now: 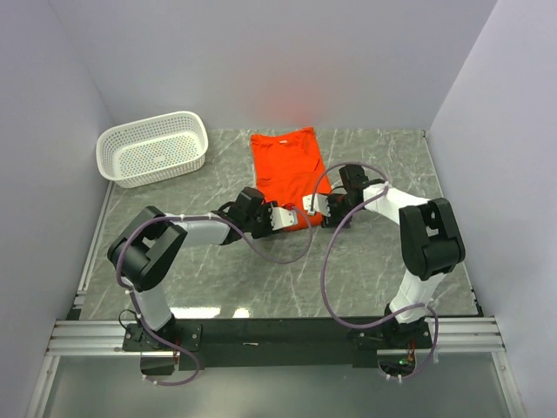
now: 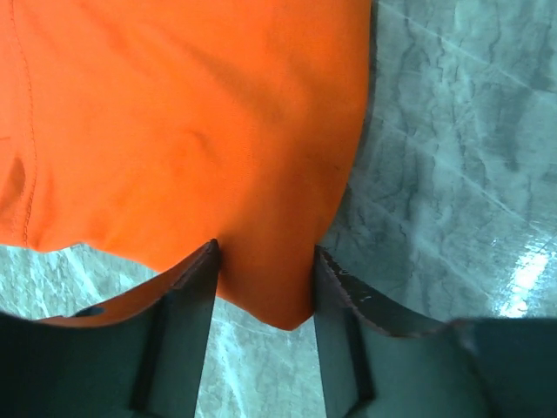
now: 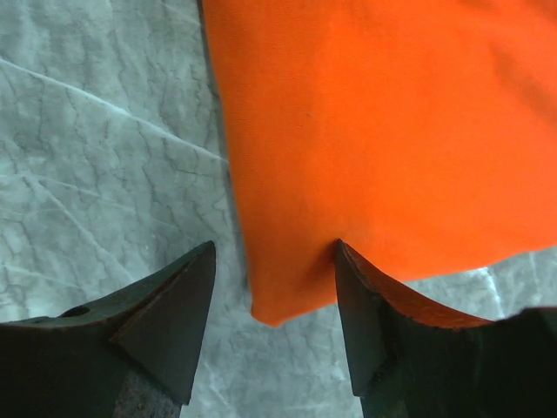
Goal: Fold and stack the t-shirts
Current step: Fold the tshirt
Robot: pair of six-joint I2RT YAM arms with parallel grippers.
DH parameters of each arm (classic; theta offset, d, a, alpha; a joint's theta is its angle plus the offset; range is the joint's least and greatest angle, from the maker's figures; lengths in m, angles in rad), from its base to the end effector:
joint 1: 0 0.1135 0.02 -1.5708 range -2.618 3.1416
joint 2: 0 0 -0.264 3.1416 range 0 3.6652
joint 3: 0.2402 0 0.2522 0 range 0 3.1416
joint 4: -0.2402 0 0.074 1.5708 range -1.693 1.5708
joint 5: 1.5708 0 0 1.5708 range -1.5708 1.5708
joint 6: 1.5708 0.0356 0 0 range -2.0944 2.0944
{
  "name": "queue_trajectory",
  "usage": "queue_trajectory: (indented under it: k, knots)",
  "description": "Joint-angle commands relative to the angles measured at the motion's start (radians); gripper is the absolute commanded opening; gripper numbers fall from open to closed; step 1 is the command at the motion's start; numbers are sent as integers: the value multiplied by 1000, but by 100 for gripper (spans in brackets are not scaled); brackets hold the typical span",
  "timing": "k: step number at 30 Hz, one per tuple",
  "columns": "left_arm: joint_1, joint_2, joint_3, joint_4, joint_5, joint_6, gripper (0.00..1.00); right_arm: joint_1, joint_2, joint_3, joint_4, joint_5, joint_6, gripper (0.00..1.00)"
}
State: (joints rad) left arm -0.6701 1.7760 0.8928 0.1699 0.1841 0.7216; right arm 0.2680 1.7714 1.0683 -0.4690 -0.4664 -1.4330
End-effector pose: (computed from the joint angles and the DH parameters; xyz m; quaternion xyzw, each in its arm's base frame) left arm 0.2766 -0.2275 0.1494 0.6099 0.6706 -0.0729 0.4160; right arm 0.3230 0.1053 0.1621 -0.7470 0.5947 0.0832 0.2855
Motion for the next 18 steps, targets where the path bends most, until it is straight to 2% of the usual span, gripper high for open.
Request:
queue_trajectory:
  k: [1,3,5,7,9,14,16,17,18]
  knots:
    - [-3,-4,8,11,-18,18,50,19,11,45,0,31,6,63]
    - [-6,-15,-2,22,-26,19,44,23,22,54,4,43,26,58]
    - [-11,-16,-14,34,-32,22,35,28,43,74,0,67,40,49]
    - [-16,-12,-12,28,-37,32,31,33,62,96,-16,78,66,39]
    - [-16,-6,-8,22,-38,38,24,33,77,119,-25,89,86,34]
    - [-19,-10,-9,14,-17,50,13,34,72,116,-45,94,86,7]
    - [-20,-15,-11,-1,4,58,8,37,72,117,-75,92,88,2]
    - [-20,-26,-11,-7,14,59,2,36,69,122,-88,86,89,0]
    - [-22,-33,-14,-23,27,62,1,34,68,125,-124,71,97,0]
